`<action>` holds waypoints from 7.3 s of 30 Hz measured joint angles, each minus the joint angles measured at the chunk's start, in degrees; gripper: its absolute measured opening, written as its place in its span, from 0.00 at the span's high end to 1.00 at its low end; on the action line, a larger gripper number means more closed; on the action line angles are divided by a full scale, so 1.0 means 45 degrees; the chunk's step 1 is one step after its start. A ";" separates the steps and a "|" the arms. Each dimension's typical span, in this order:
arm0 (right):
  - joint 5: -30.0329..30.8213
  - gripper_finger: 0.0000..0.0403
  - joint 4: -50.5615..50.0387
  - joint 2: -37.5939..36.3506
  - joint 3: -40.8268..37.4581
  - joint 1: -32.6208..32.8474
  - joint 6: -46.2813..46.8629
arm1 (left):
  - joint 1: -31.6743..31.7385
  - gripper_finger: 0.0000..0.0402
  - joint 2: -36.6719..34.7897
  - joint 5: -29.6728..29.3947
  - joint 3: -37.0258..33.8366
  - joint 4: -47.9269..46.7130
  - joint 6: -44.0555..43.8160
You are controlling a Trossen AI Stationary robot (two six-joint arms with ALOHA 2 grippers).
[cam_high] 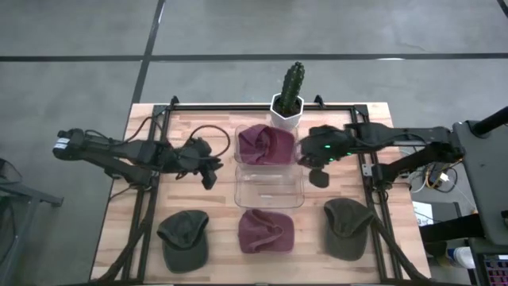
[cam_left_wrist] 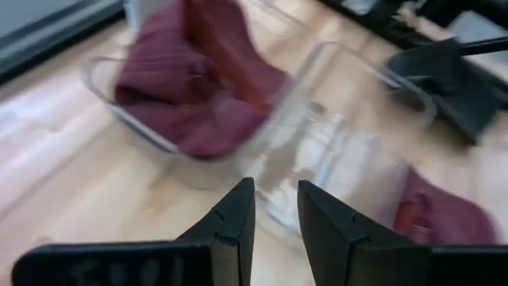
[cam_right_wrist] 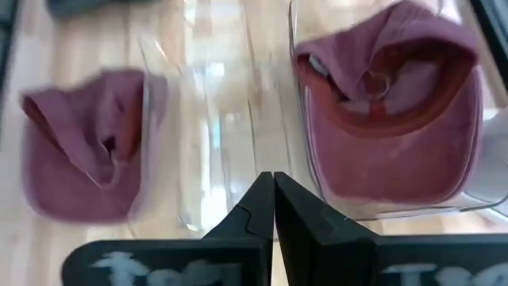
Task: Pick & Place hat
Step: Put the red cap into the top transparent bin
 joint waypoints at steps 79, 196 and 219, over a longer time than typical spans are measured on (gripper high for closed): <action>-0.1352 0.98 0.4647 -0.4740 -0.4528 0.1994 0.0936 | -0.6366 0.78 1.2584 -0.1919 1.0497 0.2201 -1.1404; -0.1333 0.98 0.4594 -0.4735 -0.4528 0.1989 -0.0102 | -0.5113 0.54 1.5811 0.0570 1.2293 -0.2608 -0.2678; -0.1329 0.98 0.4599 -0.4735 -0.4528 0.1989 -0.0107 | -0.5342 0.98 1.6038 0.1666 1.3568 -0.2840 -0.3259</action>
